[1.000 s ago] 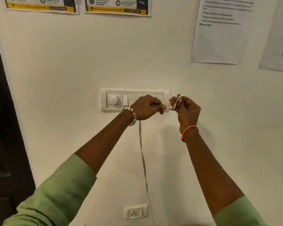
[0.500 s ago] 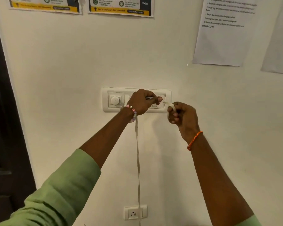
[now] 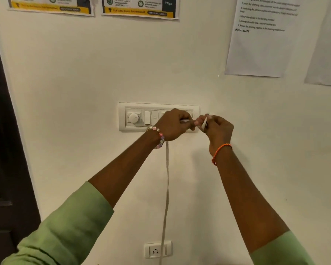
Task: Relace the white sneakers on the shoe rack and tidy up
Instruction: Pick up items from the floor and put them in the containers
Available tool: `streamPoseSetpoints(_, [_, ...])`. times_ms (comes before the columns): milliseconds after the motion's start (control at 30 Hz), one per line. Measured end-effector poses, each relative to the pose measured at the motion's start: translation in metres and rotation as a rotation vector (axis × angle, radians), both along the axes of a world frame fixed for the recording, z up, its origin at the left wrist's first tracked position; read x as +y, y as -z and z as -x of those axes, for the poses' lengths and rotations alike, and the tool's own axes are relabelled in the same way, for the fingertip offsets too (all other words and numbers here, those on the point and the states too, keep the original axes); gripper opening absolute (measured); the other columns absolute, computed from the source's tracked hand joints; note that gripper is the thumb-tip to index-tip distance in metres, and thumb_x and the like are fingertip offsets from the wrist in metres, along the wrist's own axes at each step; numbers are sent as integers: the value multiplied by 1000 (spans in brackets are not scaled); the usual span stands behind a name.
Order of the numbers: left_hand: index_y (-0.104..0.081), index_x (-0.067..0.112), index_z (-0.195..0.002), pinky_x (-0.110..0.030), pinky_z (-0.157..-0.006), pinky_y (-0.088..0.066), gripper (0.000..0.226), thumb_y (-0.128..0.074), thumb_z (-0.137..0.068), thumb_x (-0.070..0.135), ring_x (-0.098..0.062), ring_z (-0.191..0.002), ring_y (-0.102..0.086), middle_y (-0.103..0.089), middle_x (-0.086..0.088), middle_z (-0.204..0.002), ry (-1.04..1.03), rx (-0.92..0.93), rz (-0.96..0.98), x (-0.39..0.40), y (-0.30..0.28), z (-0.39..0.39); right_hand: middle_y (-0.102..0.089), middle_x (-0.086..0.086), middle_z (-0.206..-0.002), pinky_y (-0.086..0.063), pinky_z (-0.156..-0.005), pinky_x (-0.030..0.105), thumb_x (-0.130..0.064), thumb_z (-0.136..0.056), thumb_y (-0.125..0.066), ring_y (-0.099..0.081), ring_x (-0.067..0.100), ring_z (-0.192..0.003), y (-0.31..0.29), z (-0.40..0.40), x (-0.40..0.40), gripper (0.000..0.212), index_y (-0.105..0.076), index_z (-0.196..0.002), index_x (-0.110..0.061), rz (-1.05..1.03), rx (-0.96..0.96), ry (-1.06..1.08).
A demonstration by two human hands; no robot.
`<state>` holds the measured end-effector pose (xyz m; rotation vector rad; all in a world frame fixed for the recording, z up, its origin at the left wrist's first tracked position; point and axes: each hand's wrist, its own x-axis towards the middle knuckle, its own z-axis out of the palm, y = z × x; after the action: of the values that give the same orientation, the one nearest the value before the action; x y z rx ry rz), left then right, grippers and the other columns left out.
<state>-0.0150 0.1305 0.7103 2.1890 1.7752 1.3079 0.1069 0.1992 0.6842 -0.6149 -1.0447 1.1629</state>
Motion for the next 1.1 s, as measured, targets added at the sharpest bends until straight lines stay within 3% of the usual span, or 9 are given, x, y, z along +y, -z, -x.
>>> streamPoseSetpoints(100, [-72,12,-80,-9,-46,-31,24,-64,-88,34,0,-43,-44,-48,11,-52,-44,-39,-84,-1,-13,10,-66,11,-72,-58,-65,27,-1,-93,-49,-65,20,-64,12,-2,-3,19,-64,-83,2,-54,-459,-77])
streamPoseSetpoints(200, [-72,14,-77,-9,-44,-29,26,-64,-88,36,-2,-41,-41,-46,9,-49,-127,-55,-111,1,-22,23,-56,9,-63,-47,-48,23,-4,-94,-40,-51,16,-51,13,-4,-16,30,-63,-76,1,-45,-631,-274])
streamPoseSetpoints(300, [-72,13,-76,-11,-43,-29,27,-61,-90,33,-1,-36,-41,-47,5,-50,-188,-133,-115,5,-22,32,-39,0,-44,-30,-42,22,-11,-91,-35,-33,10,-36,10,-6,-20,37,-55,-61,-4,13,-474,-314])
streamPoseSetpoints(433, [-72,15,-77,-13,-49,-33,30,-56,-94,33,-3,-47,-45,-58,-1,-64,-230,-204,-60,9,-8,38,-33,-5,-41,-26,-36,17,-11,-90,-33,-27,6,-34,1,-11,-25,33,-51,-63,-5,81,-151,-502])
streamPoseSetpoints(533, [-66,23,-67,-22,-66,-40,33,-52,-95,34,-13,-74,-55,-66,-9,-85,-213,-272,-3,13,8,37,-40,-4,-48,-34,-40,16,-13,-95,-36,-34,6,-39,-4,-12,-28,31,-54,-72,-4,94,71,-661])
streamPoseSetpoints(733, [-65,15,-77,-17,-42,-28,34,-45,-99,32,-9,-46,-31,-46,-3,-66,-53,-243,248,-1,23,20,-71,10,-73,-59,-67,26,-7,-98,-44,-71,15,-67,-9,-3,-22,21,-59,-88,4,94,432,-634])
streamPoseSetpoints(833, [-67,15,-79,-18,-55,-36,34,-46,-99,31,-13,-63,-46,-52,-3,-72,-7,-91,256,-5,22,11,-69,17,-87,-59,-72,29,-4,-95,-49,-72,21,-76,-1,5,-13,16,-59,-93,7,63,430,-507])
streamPoseSetpoints(967, [-70,15,-82,-16,-59,-34,32,-47,-98,30,-9,-65,-53,-61,2,-73,-44,102,201,-7,6,7,-69,12,-87,-59,-76,33,-4,-93,-55,-71,19,-78,12,16,-11,13,-65,-85,-3,-51,185,-188])
streamPoseSetpoints(1100, [-70,15,-80,-13,-52,-31,30,-53,-96,33,-1,-50,-45,-51,12,-60,-43,141,146,-8,-7,13,-69,1,-71,-56,-73,30,-17,-93,-58,-68,12,-69,19,15,-17,21,-67,-74,-17,-247,-439,60])
